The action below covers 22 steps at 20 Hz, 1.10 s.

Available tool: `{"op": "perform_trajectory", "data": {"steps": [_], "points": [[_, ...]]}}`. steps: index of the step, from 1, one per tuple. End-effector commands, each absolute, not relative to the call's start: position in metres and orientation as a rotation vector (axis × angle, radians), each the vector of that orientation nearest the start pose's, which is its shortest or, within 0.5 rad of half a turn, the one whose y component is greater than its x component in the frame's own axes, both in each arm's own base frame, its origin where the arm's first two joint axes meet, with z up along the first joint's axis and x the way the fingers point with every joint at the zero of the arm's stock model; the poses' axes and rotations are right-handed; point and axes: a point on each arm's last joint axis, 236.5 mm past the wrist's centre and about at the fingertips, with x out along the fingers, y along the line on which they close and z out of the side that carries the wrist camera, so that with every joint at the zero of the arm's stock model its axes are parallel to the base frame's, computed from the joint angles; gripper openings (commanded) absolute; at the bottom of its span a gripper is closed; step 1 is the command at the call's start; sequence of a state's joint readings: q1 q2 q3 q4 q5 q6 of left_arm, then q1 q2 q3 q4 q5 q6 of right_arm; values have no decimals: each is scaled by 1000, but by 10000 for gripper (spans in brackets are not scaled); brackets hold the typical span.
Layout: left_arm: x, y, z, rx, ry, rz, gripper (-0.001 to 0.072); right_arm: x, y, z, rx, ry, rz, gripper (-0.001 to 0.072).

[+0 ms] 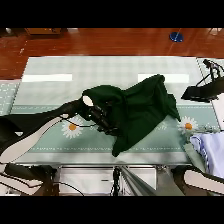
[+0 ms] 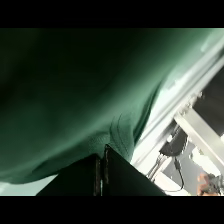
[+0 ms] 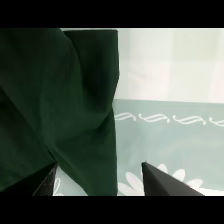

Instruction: Fold the shirts.

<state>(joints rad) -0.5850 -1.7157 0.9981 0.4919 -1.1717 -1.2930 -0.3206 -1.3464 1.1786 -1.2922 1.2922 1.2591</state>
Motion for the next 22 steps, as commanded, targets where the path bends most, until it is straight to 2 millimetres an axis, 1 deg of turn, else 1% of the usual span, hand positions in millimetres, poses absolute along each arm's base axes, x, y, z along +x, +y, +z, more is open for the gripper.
{"op": "perform_trajectory", "data": {"steps": [1, 2, 3, 4, 6, 8, 11, 12, 13, 14, 15, 16, 17, 18, 19, 21, 22], "points": [[181, -358, -88, -500, 1907, -964, 19, 367, -41, -14, 248, 1356, 186, 606], [180, -358, -87, -500, 1914, -969, 19, 371, -29, -19, 262, 1350, 258, 606], [178, -357, -86, -499, 1922, -976, 19, 373, -22, -26, 283, 1356, 297, 605], [177, -357, -84, -496, 1924, -985, 19, 375, -23, -35, 284, 1369, 302, 605], [175, -357, -78, -486, 1912, -1011, 19, 378, -30, -54, 276, 1388, 296, 604], [176, -357, -70, -477, 1888, -1031, 19, 384, -41, -64, 335, 1369, 272, 598], [177, -358, -64, -474, 1873, -1043, 19, 392, -64, -62, 503, 1299, 224, 597], [177, -358, -64, -474, 1873, -1043, 19, 395, -68, -60, 554, 1274, 221, 596], [177, -358, -64, -474, 1873, -1043, 19, 399, -67, -59, 600, 1251, 234, 588], [177, -358, -64, -475, 1872, -1043, 19, 401, -63, -61, 629, 1247, 252, 580], [177, -358, -64, -474, 1873, -1043, 19, 402, -55, -68, 649, 1262, 272, 580], [177, -358, -64, -475, 1872, -1043, 19, 402, -46, -78, 651, 1290, 289, 573], [177, -358, -64, -474, 1873, -1043, 19, 401, -34, -89, 657, 1326, 309, 535], [177, -358, -64, -474, 1873, -1043, 19, 399, -22, -100, 664, 1360, 327, 531], [177, -358, -64, -474, 1872, -1043, 19, 398, -6, -109, 667, 1390, 356, 423], [179, -359, -59, -470, 1852, -1060, 19, 398, 17, -117, 655, 1421, 398, 98], [183, -361, -52, -466, 1820, -1084, 19, 399, 24, -115, 657, 1421, 406, 36]]}}
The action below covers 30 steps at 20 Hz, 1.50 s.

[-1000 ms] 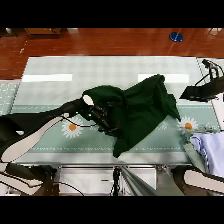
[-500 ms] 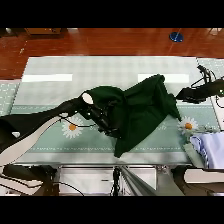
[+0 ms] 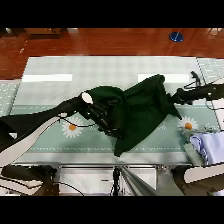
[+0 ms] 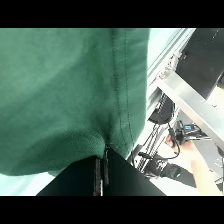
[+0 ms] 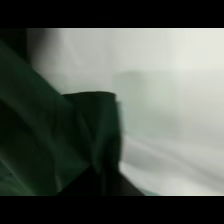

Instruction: Fold the shirts.

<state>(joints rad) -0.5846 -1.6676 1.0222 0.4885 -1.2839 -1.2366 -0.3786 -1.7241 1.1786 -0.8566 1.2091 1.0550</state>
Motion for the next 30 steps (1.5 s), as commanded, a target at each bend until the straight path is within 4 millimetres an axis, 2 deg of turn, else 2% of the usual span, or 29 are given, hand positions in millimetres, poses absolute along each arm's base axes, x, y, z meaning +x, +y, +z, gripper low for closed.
{"op": "perform_trajectory", "data": {"steps": [1, 2, 3, 5, 6, 8, 9, 10, 11, 12, 13, 14, 16, 20, 22, 24, 25, 27, 30], "points": [[192, -364, -39, -483, 1776, -1102, 18, 401, 29, -109, 675, 1410, 422, 24], [205, -368, -16, -504, 1700, -1138, 18, 404, 28, -97, 702, 1388, 432, 22], [220, -370, 12, -525, 1603, -1180, 18, 409, 26, -77, 737, 1340, 451, 22], [257, -364, 91, -534, 1339, -1246, 18, 426, 24, -11, 822, 1162, 531, 21], [277, -353, 134, -524, 1185, -1246, 18, 436, 21, 34, 873, 1026, 571, 21], [312, -314, 244, -458, 781, -1210, 18, 450, 7, 155, 986, 667, 630, 21], [321, -289, 296, -440, 607, -1159, 18, 448, 1, 216, 1020, 491, 660, 20], [325, -259, 350, -426, 429, -1087, 18, 435, -2, 281, 1029, 307, 701, 20], [321, -233, 395, -413, 282, -1021, 18, 415, 1, 334, 1011, 165, 739, 20], [312, -210, 432, -397, 158, -962, 18, 389, 13, 379, 951, 68, 772, 20], [295, -192, 462, -371, 57, -917, 18, 364, 29, 408, 854, 24, 790, 20], [275, -181, 483, -332, -15, -892, 18, 340, 46, 432, 754, 2, 786, 20], [237, -168, 508, -271, -112, -852, 17, 302, 66, 468, 587, -28, 688, 20], [171, -149, 536, -95, -262, -710, 17, 229, 80, 530, 292, -139, 416, 20], [145, -139, 544, -48, -303, -628, 17, 195, 84, 556, 215, -203, 325, 20], [125, -132, 541, -50, -292, -575, 17, 170, 96, 571, 172, -231, 302, 20], [119, -132, 531, -75, -247, -571, 17, 162, 101, 571, 163, -222, 301, 20], [111, -140, 502, -118, -106, -596, 17, 156, 106, 556, 125, -150, 282, 20], [106, -145, 456, -133, 101, -607, 17, 167, 81, 500, 77, 81, 169, 20]]}}
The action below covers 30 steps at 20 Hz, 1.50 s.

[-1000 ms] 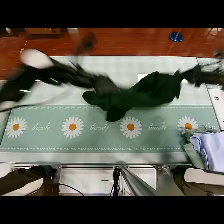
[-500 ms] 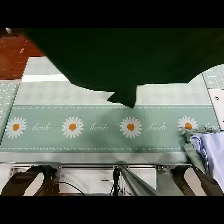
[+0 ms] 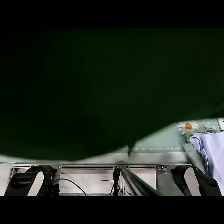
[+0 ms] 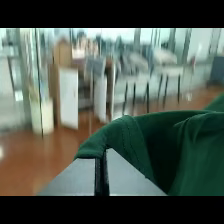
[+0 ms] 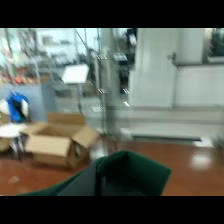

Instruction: Fold the shirts.

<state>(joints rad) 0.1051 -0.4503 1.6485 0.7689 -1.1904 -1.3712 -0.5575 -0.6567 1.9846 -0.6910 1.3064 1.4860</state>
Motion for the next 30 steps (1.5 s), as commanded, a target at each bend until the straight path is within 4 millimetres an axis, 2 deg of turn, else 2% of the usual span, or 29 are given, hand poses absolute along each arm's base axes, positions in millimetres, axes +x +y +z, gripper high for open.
{"op": "perform_trajectory", "data": {"steps": [1, 2, 4, 7, 9, 10, 12, 15, 18, 20, 22, 24, 26, 28, 30], "points": [[108, -145, 446, -147, 151, -605, 16, 173, 73, 482, 80, 164, 152, 20], [115, -144, 433, -164, 208, -597, 16, 181, 66, 464, 91, 250, 151, 20], [140, -139, 403, -226, 318, -570, 17, 207, 49, 432, 136, 413, 166, 20], [197, -133, 337, -352, 489, -552, 17, 263, 8, 380, 241, 644, 175, 20], [231, -140, 294, -446, 558, -603, 16, 303, -7, 340, 323, 800, 206, 20], [249, -143, 272, -500, 590, -615, 16, 321, -5, 318, 329, 880, 230, 20], [283, -148, 229, -547, 645, -611, 17, 358, 16, 269, 261, 1030, 270, 20], [330, -161, 178, -535, 718, -602, 17, 426, 52, 212, 96, 1074, 279, 20], [381, -151, 135, -593, 749, -496, 18, 490, 75, 180, 19, 984, 274, 20], [412, -139, 116, -645, 724, -411, 18, 527, 78, 168, 26, 903, 254, 20], [438, -129, 105, -729, 684, -341, 18, 558, 74, 165, 42, 819, 230, 20], [456, -119, 93, -778, 662, -278, 18, 580, 69, 161, 54, 756, 210, 21], [462, -117, 73, -785, 690, -249, 18, 590, 67, 146, 60, 765, 201, 21], [461, -128, 47, -787, 761, -256, 18, 586, 69, 113, 60, 860, 208, 22], [454, -149, 21, -781, 844, -281, 19, 574, 73, 78, 65, 983, 225, 23]]}}
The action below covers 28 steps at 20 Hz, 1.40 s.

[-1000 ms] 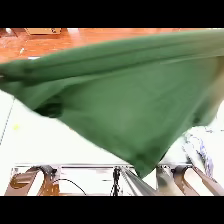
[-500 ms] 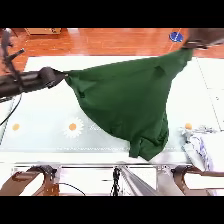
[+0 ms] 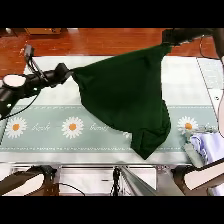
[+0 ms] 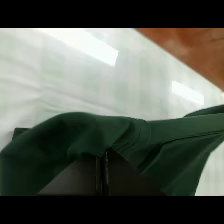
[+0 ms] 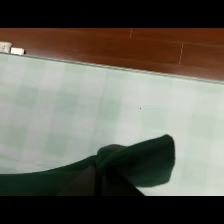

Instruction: Fold the shirts.

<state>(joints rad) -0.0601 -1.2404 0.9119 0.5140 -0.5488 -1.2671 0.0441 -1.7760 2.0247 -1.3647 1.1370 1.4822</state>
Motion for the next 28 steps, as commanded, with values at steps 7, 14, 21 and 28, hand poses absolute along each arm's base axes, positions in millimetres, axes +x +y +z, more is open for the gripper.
{"op": "perform_trajectory", "data": {"steps": [7, 14, 21, 28], "points": [[468, -135, 39, -837, 842, -306, 260, 547, 66, 119, 84, 979, 259, 404], [440, -44, 88, -801, 900, -455, 475, 420, -130, 174, 35, 1168, -202, 586], [353, -62, 17, -677, 1281, -540, 475, 328, -83, 61, 575, 1521, 127, 481], [348, -107, 1, -583, 1300, -613, 475, 274, -13, -40, 592, 1497, 303, 504]]}}
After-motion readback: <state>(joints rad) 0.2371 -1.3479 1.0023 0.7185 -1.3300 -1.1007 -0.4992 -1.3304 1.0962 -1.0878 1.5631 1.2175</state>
